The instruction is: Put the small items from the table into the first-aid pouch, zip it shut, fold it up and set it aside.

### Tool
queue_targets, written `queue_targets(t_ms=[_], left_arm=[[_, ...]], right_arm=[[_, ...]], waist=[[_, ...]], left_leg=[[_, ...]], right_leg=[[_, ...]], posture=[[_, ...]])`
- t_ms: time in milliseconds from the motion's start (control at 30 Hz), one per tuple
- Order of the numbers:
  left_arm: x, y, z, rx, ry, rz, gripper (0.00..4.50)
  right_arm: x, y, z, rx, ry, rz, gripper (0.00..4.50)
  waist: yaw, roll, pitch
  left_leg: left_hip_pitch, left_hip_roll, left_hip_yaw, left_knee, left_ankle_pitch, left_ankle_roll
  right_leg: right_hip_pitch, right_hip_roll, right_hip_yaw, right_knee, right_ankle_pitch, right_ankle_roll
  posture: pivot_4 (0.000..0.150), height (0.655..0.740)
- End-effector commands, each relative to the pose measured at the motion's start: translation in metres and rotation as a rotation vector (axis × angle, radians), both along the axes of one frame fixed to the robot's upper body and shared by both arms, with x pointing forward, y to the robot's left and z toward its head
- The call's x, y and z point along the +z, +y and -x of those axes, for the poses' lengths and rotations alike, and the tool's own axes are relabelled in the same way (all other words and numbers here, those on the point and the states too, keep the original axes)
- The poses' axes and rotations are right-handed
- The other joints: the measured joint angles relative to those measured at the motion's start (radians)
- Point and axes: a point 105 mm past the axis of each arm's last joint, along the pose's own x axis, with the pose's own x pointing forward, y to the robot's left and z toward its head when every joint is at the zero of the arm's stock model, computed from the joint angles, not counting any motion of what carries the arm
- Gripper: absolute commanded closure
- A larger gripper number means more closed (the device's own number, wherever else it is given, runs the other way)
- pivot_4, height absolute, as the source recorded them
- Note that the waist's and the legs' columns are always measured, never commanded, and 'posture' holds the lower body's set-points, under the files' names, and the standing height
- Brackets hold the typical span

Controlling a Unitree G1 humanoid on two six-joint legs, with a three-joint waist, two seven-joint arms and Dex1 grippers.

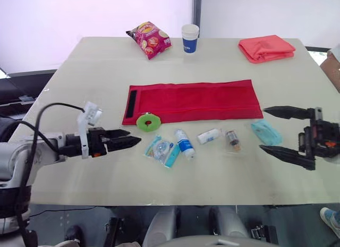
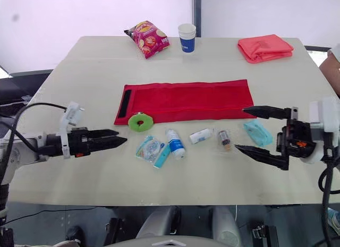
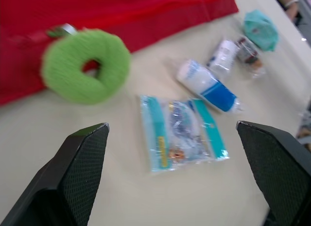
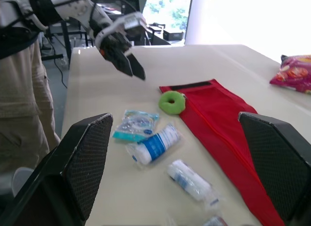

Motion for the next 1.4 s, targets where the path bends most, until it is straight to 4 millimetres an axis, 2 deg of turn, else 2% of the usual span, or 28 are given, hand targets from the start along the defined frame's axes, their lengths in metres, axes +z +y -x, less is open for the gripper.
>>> queue_targets(t_ms=[33,300,467,567,767,1000,1400], left_arm=[[0.000,-0.012,0.019,-0.024,0.066,0.073,0.00],[-0.022,-0.038,0.044,0.101,0.173,0.240,0.00],[-0.042,-0.044,0.048,0.281,0.252,0.238,0.00],[-0.044,-0.046,0.050,0.350,0.303,0.220,0.00],[-0.044,-0.055,0.032,0.539,0.318,0.237,0.00],[-0.056,-0.056,0.028,0.634,0.364,0.224,0.00],[-0.046,-0.075,0.008,0.641,0.313,0.430,0.00]], right_arm=[[0.007,0.014,0.011,0.056,-0.028,-0.012,0.09],[0.001,0.021,0.019,0.082,0.002,-0.003,0.09],[0.000,0.019,0.020,0.089,0.016,0.007,0.09],[0.001,0.018,0.019,0.088,0.016,0.008,0.09],[0.000,0.017,0.019,0.087,0.020,0.010,0.09],[0.000,0.016,0.018,0.083,0.019,0.010,0.09],[0.002,0.016,0.018,0.068,0.010,-0.002,0.09]], waist=[[0.000,0.000,0.000],[0.010,-0.002,0.000],[0.009,-0.002,0.000],[0.012,-0.002,0.000],[0.025,-0.002,0.000],[0.032,0.000,-0.001],[0.033,0.002,-0.003]], left_leg=[[0.000,0.000,0.000,0.000,0.000,0.000],[-0.001,0.000,-0.002,0.002,0.000,0.000],[-0.001,0.000,-0.002,0.001,0.000,0.000],[0.000,0.000,-0.002,0.001,0.000,0.000],[0.000,-0.001,-0.002,0.001,0.000,0.000],[0.000,-0.001,-0.001,0.001,0.001,-0.001],[0.001,-0.002,0.000,0.001,0.003,-0.004]], right_leg=[[0.000,0.000,0.001,0.000,0.000,0.000],[0.001,-0.002,0.002,0.000,0.000,0.000],[0.001,-0.002,0.003,0.001,0.000,0.000],[0.001,-0.002,0.003,0.001,0.000,0.000],[0.001,-0.003,0.003,0.000,0.000,0.000],[0.001,-0.002,0.003,0.000,0.000,0.000],[0.003,0.000,0.003,0.000,0.000,0.000]], posture=[[0.150,0.7400],[0.150,0.7400],[0.150,0.7400],[0.150,0.7400],[0.150,0.7400],[0.150,0.7400],[0.150,0.7400]])
